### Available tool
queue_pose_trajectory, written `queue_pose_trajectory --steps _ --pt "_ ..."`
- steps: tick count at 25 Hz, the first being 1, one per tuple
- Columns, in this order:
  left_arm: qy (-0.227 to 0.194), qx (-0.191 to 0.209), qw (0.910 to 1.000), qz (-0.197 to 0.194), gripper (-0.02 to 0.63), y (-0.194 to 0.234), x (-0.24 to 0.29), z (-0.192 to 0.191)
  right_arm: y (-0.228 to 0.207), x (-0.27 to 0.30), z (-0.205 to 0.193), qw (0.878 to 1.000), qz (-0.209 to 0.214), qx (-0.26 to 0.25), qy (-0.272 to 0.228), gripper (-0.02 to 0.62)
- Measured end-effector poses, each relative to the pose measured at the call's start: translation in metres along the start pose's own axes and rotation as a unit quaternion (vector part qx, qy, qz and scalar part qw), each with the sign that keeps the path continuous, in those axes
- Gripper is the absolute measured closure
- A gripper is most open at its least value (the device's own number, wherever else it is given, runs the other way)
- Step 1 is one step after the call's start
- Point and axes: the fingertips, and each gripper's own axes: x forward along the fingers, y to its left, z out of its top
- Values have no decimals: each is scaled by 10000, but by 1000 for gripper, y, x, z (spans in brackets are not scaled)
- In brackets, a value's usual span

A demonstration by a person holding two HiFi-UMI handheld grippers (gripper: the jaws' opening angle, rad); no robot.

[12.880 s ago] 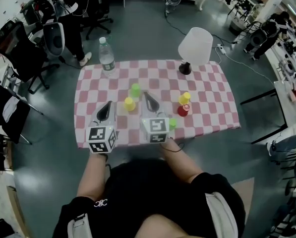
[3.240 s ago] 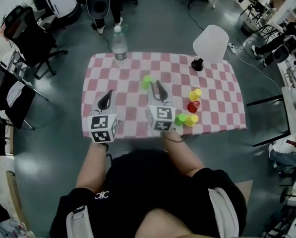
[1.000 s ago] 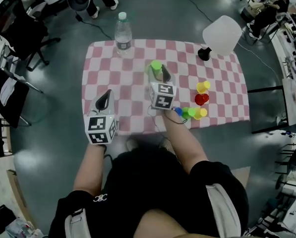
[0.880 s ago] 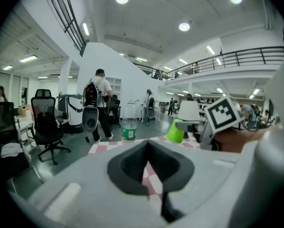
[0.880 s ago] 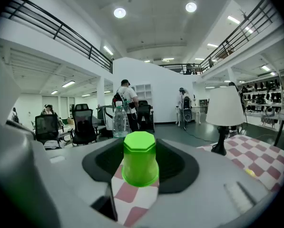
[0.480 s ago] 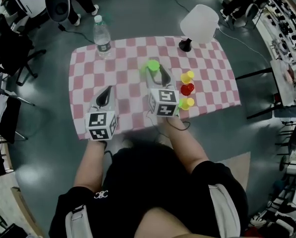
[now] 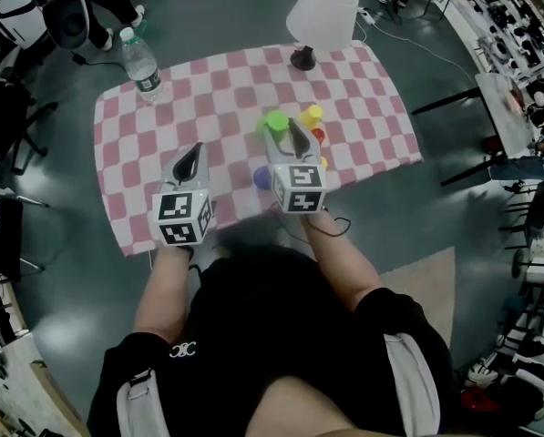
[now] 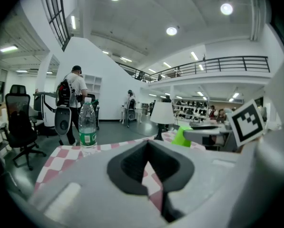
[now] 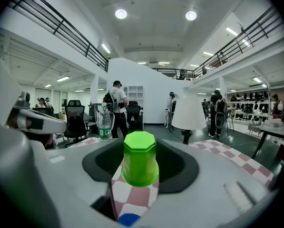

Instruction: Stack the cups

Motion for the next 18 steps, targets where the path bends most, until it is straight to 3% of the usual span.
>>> queue_pose_trajectory --steps 18 --pt "268 87 9996 -13 607 -35 12 -12 -4 -33 -87 9956 459 -115 815 386"
